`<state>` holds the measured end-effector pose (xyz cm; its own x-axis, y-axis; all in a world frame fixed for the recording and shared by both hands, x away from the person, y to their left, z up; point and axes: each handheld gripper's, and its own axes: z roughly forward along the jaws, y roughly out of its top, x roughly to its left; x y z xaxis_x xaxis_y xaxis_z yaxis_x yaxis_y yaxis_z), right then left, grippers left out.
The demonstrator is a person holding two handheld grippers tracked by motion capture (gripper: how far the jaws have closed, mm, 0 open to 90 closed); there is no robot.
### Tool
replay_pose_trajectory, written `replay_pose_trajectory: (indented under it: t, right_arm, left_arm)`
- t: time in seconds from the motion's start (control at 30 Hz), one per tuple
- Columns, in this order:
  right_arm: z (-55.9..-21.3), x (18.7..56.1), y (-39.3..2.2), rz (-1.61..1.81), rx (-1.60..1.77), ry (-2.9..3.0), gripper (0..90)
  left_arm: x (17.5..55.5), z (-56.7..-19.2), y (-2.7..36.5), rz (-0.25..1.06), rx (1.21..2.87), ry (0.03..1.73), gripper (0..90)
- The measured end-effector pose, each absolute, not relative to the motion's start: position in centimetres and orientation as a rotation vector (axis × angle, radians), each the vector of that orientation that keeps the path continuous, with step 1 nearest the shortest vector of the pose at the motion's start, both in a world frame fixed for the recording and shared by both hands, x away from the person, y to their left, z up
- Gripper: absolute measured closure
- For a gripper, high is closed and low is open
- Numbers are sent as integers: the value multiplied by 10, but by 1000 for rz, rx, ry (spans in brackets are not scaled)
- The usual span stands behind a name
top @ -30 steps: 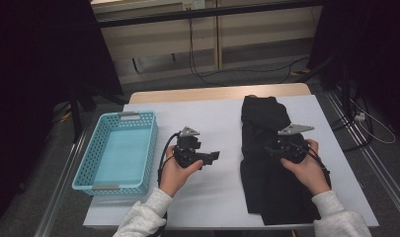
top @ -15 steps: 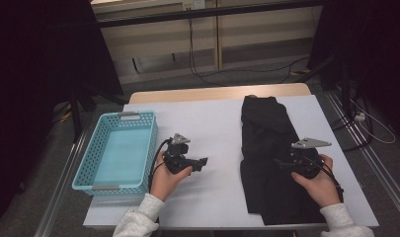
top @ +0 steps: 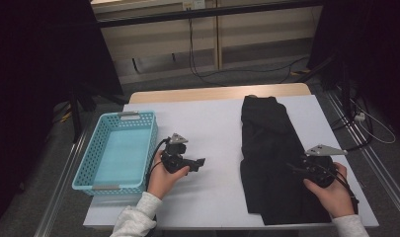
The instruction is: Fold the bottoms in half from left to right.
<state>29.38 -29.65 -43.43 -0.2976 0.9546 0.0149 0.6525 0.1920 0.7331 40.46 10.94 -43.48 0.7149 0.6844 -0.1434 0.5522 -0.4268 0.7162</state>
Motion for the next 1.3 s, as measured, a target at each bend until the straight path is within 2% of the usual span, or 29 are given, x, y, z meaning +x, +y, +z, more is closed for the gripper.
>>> replay_pose_trajectory:
  t: [0.33,0.57,0.67,0.73,1.03,1.3]
  right_arm:
    - [-440,281,-308,842,1572,2013,564]
    - [-449,283,-302,847,1601,2033,697]
    - [-448,283,-301,851,1591,2046,848]
    - [-447,283,-300,843,1584,2053,886]
    - [-426,270,-311,889,1571,1987,896]
    - [-429,265,-328,846,1597,1988,889]
  left_arm:
    - [407,-434,104,218,2139,926,114]
    - [406,-432,102,217,2135,918,114]
    - [405,-431,101,228,2146,905,114]
    - [405,-430,102,228,2150,903,114]
    - [403,-426,100,225,2138,898,118]
    - [403,-427,98,219,2147,905,121]
